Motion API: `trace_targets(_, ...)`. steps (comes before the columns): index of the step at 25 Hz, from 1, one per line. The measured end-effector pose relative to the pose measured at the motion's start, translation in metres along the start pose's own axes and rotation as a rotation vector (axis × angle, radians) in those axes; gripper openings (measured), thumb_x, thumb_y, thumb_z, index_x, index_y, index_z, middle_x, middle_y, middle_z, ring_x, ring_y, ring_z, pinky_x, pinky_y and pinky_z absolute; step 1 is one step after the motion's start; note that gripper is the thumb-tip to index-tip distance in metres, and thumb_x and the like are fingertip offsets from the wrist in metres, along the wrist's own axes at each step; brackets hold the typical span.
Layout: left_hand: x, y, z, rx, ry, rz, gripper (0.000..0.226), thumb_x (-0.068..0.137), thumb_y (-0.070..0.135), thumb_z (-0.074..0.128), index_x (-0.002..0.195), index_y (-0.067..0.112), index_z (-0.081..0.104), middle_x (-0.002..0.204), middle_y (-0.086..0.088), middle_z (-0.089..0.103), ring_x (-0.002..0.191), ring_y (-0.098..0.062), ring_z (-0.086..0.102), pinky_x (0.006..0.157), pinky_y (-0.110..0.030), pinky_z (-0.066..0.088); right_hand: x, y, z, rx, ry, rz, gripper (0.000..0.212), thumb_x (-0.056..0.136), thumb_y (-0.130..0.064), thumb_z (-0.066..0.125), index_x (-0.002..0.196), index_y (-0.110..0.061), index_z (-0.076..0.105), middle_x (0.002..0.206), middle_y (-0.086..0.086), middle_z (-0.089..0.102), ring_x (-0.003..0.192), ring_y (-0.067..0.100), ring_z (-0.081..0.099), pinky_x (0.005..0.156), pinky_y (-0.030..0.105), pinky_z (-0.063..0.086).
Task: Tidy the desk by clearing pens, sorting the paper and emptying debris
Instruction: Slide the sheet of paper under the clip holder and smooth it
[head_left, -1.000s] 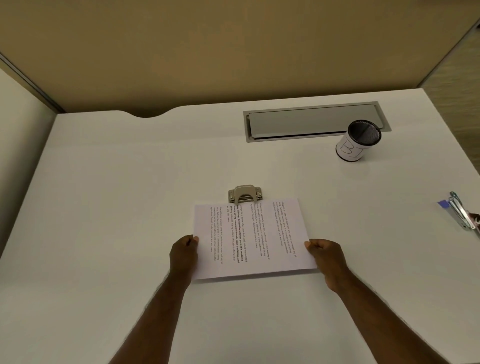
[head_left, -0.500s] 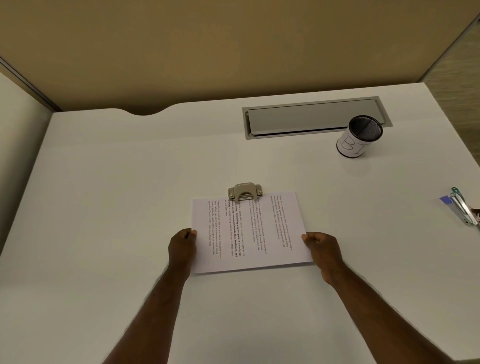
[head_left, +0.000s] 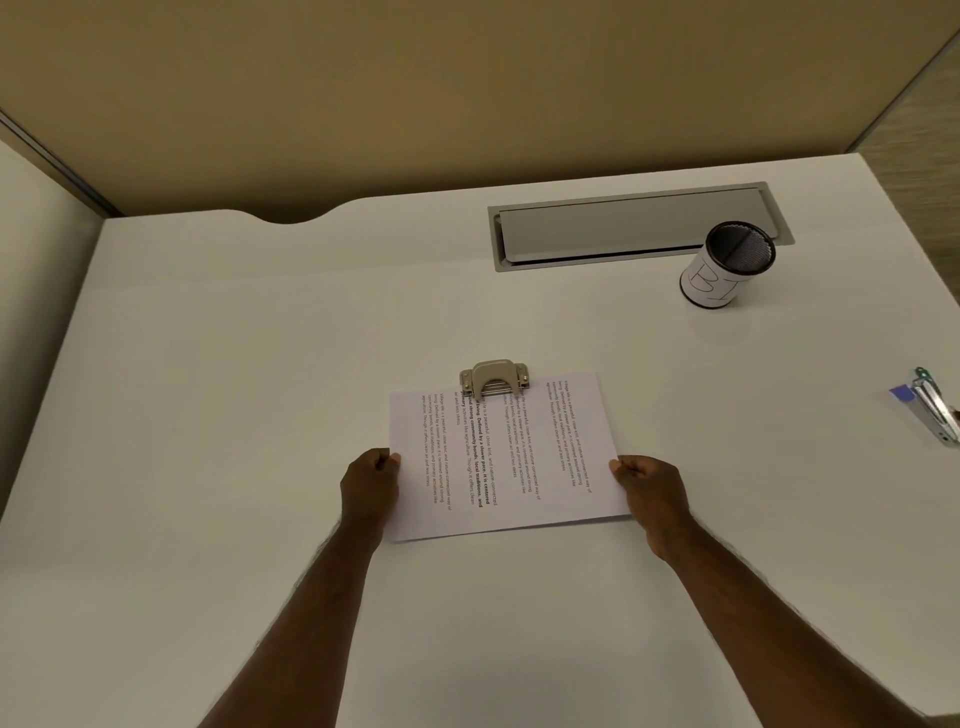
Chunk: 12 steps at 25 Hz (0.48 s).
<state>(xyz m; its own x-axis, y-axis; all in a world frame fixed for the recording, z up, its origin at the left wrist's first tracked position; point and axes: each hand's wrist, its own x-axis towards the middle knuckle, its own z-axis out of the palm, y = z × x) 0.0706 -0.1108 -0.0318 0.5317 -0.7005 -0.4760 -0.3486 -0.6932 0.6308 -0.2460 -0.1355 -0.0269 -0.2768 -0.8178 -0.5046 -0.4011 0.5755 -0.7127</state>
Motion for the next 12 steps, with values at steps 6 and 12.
trace_targets(6, -0.0020, 0.0028, -0.0006, 0.019, 0.000, 0.022, 0.022, 0.094, 0.017, 0.050, 0.090, 0.003, 0.065, 0.088, -0.009, 0.065, 0.082, -0.027, 0.054, 0.073, -0.032, 0.040, 0.0016, 0.0020, 0.0007, 0.006, -0.014, -0.002, 0.021, 0.091, -0.015, 0.056, 0.097, 0.000, 0.070, 0.092, 0.009, 0.067, 0.082, 0.022, 0.060, 0.072, 0.029, 0.046)
trace_targets(12, -0.0027, 0.0041, -0.0041, 0.041, -0.030, 0.030, 0.020, 0.094, 0.020, 0.050, 0.090, 0.007, 0.064, 0.085, -0.005, 0.063, 0.081, -0.024, 0.054, 0.072, -0.030, 0.039, 0.0035, 0.0041, -0.0007, 0.043, 0.016, 0.022, 0.022, 0.090, -0.015, 0.058, 0.102, 0.000, 0.069, 0.098, 0.010, 0.069, 0.088, 0.022, 0.060, 0.080, 0.031, 0.049)
